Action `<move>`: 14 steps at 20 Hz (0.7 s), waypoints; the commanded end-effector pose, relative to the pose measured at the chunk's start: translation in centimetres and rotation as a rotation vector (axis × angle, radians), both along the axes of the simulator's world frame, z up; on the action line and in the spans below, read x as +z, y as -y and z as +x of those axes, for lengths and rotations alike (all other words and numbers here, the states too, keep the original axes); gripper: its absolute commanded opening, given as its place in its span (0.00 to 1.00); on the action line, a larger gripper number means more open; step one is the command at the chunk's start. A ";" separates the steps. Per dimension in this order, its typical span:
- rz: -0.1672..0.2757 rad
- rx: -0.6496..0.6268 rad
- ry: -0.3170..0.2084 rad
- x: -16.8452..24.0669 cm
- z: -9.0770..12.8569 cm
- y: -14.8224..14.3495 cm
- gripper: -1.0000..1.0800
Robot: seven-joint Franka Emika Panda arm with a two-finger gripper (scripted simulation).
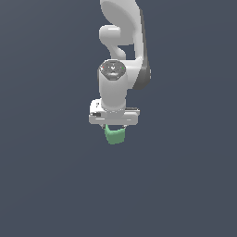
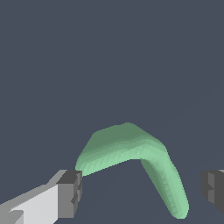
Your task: Pick up the object and move it to a goal position.
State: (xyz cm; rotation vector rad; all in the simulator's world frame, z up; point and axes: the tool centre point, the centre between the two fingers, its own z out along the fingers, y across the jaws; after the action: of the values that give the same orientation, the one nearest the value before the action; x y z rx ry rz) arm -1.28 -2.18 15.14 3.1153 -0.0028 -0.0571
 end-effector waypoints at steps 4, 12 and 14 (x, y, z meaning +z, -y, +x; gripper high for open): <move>0.003 -0.011 0.003 0.2 0.0 0.2 0.96; 0.022 -0.074 0.017 1.3 0.2 1.4 0.96; 0.021 -0.068 0.016 1.2 0.2 1.4 0.96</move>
State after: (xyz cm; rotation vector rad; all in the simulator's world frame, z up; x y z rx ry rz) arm -1.10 -3.61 16.40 3.1354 -0.1123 -0.0327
